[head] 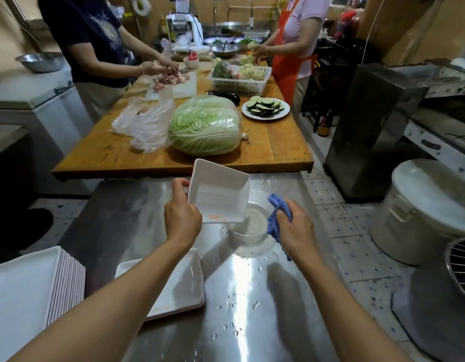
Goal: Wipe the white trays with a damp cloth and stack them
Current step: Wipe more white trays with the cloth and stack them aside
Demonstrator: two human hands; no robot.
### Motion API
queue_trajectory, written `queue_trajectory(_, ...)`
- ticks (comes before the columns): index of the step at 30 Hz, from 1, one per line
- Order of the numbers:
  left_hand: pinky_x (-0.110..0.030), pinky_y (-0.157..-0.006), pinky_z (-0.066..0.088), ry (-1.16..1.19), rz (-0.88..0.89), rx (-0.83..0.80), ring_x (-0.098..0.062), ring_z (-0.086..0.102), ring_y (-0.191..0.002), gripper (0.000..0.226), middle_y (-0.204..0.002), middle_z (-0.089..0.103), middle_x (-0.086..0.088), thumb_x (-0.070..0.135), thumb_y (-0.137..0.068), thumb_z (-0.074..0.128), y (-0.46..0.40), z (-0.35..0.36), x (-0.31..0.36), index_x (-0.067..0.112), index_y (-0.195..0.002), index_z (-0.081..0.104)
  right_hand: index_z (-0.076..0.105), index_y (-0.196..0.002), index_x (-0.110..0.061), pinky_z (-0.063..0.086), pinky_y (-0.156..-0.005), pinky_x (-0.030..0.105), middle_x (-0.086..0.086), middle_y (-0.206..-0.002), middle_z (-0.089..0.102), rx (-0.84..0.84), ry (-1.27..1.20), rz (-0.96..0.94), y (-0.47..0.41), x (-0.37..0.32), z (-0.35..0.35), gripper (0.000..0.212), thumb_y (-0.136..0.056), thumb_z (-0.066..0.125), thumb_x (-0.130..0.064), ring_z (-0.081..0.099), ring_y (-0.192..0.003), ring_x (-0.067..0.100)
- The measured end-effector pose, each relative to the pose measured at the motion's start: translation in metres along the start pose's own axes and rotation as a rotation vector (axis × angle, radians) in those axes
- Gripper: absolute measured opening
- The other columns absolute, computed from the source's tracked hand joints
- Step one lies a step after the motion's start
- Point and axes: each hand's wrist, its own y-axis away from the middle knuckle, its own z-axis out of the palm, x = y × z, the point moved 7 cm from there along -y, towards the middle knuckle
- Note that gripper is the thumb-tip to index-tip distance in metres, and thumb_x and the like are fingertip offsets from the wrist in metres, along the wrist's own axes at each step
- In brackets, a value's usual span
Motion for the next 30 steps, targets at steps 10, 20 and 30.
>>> queue_trajectory(10,-0.040,-0.063,0.059,0.004,-0.024,0.004,-0.021,0.056,-0.082,0.042,-0.101,0.058,-0.007,-0.006,-0.085,0.051,0.000,0.004,0.007,0.022,-0.113,0.037,0.057,-0.123,-0.019,0.041,-0.082,0.028,0.009,-0.108,0.059,-0.004,0.020,-0.001,0.001,-0.003,-0.001,0.030,-0.098,0.042,-0.016,0.054,-0.098,0.019)
queue_trajectory(20,-0.039,-0.070,0.059,0.362,-0.389,-0.174,-0.027,0.061,-0.100,0.052,-0.115,0.060,-0.010,-0.011,-0.085,0.047,0.026,-0.010,-0.032,0.025,-0.121,0.043,0.045,-0.098,-0.022,0.056,-0.068,0.038,-0.005,-0.083,0.061,0.000,-0.061,-0.092,0.015,-0.040,0.013,0.008,-0.095,0.049,-0.016,0.064,-0.075,0.017)
queue_trajectory(30,-0.018,-0.047,0.049,0.606,-0.429,-0.227,-0.017,0.067,-0.079,0.048,-0.096,0.065,-0.003,-0.008,-0.088,0.051,0.060,-0.051,-0.036,0.032,-0.111,0.044,0.056,-0.125,-0.021,0.022,-0.109,0.038,0.003,-0.149,0.030,-0.251,0.534,-0.494,0.058,-0.085,0.091,0.035,-0.091,0.057,-0.028,0.024,-0.135,0.025)
